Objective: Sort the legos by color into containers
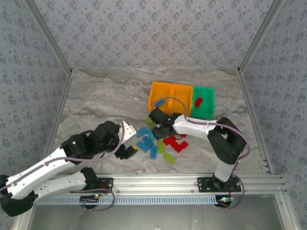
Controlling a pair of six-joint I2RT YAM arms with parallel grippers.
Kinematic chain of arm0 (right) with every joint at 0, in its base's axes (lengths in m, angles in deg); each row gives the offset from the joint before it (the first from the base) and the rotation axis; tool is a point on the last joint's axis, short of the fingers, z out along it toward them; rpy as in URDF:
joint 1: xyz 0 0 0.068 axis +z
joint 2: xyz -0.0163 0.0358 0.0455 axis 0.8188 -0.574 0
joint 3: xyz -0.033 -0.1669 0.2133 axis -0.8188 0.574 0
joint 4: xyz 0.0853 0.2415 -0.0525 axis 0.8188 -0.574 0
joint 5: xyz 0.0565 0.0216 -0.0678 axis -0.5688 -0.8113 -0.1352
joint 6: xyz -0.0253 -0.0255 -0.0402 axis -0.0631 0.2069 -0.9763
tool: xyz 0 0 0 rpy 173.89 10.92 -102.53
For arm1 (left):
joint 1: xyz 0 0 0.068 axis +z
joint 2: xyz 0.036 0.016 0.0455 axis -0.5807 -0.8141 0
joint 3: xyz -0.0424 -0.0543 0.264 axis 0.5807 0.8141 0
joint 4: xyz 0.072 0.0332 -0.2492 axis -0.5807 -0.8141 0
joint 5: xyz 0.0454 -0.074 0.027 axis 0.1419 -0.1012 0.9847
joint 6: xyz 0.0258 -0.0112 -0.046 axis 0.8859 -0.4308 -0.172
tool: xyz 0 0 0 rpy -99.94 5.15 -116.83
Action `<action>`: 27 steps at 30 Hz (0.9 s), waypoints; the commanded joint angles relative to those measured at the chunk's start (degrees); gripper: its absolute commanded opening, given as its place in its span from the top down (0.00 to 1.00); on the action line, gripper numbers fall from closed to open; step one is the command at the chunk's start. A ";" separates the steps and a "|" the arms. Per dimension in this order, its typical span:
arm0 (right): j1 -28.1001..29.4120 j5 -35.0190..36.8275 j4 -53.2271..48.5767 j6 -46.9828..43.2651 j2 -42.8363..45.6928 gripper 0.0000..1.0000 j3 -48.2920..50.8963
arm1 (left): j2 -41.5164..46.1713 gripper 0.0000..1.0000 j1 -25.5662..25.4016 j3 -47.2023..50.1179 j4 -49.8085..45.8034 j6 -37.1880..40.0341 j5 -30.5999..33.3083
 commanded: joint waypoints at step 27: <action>-3.47 1.06 7.13 2.24 16.63 0.72 5.21 | 4.85 0.01 4.25 4.27 1.35 5.81 -6.60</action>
